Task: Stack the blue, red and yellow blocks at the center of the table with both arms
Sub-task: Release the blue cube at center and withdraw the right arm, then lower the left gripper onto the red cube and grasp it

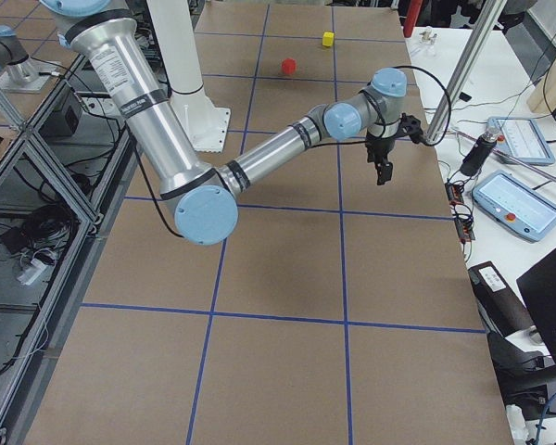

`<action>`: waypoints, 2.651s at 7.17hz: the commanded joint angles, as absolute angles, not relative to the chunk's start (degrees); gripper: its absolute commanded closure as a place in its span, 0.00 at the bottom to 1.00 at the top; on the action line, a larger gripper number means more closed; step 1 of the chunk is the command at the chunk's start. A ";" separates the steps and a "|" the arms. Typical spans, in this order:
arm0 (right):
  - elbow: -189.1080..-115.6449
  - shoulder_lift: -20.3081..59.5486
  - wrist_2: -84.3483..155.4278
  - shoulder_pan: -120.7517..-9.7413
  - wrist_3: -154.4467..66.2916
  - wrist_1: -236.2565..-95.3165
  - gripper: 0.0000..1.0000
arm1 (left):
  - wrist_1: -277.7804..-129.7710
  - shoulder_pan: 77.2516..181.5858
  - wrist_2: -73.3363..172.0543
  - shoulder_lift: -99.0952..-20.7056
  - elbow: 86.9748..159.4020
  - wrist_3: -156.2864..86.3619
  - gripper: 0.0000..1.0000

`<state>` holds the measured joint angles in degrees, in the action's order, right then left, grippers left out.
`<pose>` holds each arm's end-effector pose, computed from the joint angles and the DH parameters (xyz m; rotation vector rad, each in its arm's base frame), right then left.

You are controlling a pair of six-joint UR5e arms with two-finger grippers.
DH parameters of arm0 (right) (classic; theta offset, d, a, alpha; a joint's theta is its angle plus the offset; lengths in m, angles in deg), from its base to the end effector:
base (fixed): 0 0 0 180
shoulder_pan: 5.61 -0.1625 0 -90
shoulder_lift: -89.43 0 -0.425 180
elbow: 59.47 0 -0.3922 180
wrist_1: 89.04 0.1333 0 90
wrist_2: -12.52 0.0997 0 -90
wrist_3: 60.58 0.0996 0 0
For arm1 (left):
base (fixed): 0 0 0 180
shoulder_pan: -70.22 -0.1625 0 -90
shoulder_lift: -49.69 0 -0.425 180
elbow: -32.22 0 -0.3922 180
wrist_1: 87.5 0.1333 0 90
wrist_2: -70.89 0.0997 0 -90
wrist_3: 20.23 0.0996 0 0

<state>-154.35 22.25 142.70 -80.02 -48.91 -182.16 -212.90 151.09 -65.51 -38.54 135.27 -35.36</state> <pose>-0.1040 -0.6296 0.3997 0.2372 -0.7686 -0.2151 0.0173 -0.4934 0.4852 0.5896 0.9058 0.2352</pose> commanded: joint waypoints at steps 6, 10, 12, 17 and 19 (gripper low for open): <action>-154.22 -1.79 138.68 -96.14 -73.32 -181.50 0.00 | -216.79 120.28 -52.64 -33.89 145.32 -52.20 0.00; -154.22 -2.07 138.38 -96.14 -72.62 -181.50 0.00 | -207.20 111.00 -44.16 -31.97 148.24 -47.88 0.00; -154.22 -1.98 138.38 -96.14 -72.53 -181.50 0.00 | -207.64 110.57 -44.24 -33.53 144.22 -47.39 0.00; -154.30 -1.98 138.46 -96.14 -72.36 -181.50 0.00 | -207.55 110.65 -44.24 -35.82 139.72 -47.30 0.00; -154.22 -1.98 138.46 -96.14 -72.44 -181.50 0.00 | -207.82 110.56 -44.33 -36.52 137.26 -47.56 0.03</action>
